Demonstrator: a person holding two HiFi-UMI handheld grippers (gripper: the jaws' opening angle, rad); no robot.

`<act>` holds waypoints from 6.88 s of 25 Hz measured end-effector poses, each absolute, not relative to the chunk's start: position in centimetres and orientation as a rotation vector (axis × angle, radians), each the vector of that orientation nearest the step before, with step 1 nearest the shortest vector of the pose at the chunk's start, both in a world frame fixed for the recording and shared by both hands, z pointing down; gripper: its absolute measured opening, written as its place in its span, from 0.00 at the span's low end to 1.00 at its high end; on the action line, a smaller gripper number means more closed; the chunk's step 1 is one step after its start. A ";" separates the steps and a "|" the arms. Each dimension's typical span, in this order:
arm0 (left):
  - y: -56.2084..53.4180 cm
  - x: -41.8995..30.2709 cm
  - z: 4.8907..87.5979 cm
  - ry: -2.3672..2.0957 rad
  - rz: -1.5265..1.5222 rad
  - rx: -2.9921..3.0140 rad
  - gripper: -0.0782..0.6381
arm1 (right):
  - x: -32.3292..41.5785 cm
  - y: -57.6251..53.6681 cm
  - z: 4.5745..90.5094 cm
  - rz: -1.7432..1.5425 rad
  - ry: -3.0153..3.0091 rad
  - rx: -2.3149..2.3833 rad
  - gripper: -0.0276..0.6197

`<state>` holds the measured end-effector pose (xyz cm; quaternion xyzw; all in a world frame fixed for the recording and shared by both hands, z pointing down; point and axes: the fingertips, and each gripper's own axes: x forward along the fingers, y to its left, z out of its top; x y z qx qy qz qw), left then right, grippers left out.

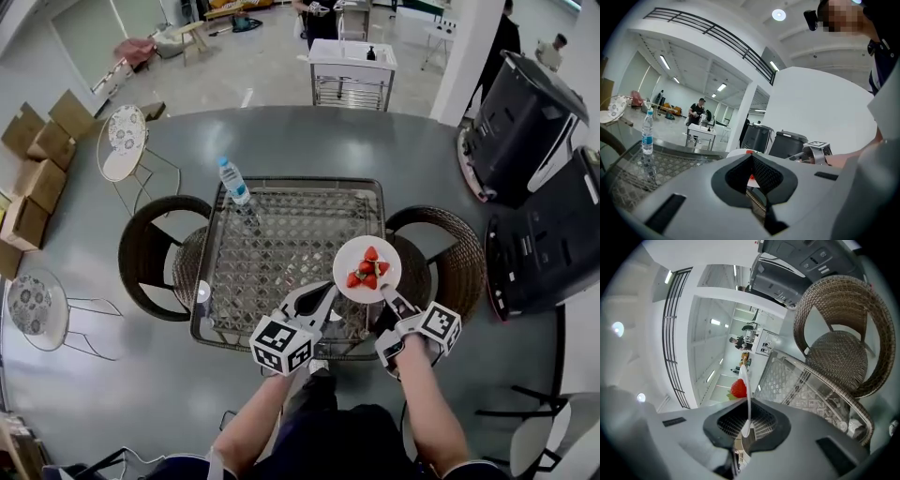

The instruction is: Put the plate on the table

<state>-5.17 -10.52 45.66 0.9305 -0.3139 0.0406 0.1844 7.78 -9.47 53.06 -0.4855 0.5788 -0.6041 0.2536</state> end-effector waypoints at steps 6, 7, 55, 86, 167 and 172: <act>-13.4 -5.4 47.0 -0.834 0.131 2.611 0.12 | 8.4 -12.2 53.7 -1.626 1.570 -1.393 0.06; -13.7 -5.4 47.2 -0.828 0.134 2.609 0.12 | 8.4 -12.5 53.8 -1.626 1.568 -1.400 0.06; -24.9 1.3 60.2 -0.986 0.294 2.451 0.12 | 13.2 -30.8 71.4 -1.972 1.744 -1.347 0.06; -24.6 0.5 60.4 -0.934 0.261 2.434 0.12 | 14.3 -30.9 72.3 -1.983 1.902 -1.975 0.14; -16.1 1.2 39.6 -0.926 0.089 2.745 0.12 | 4.0 -17.7 38.8 -0.232 2.808 -1.455 0.05; -15.8 1.0 39.4 -0.933 0.087 2.745 0.12 | 3.7 -17.5 38.4 -0.221 2.804 -1.450 0.05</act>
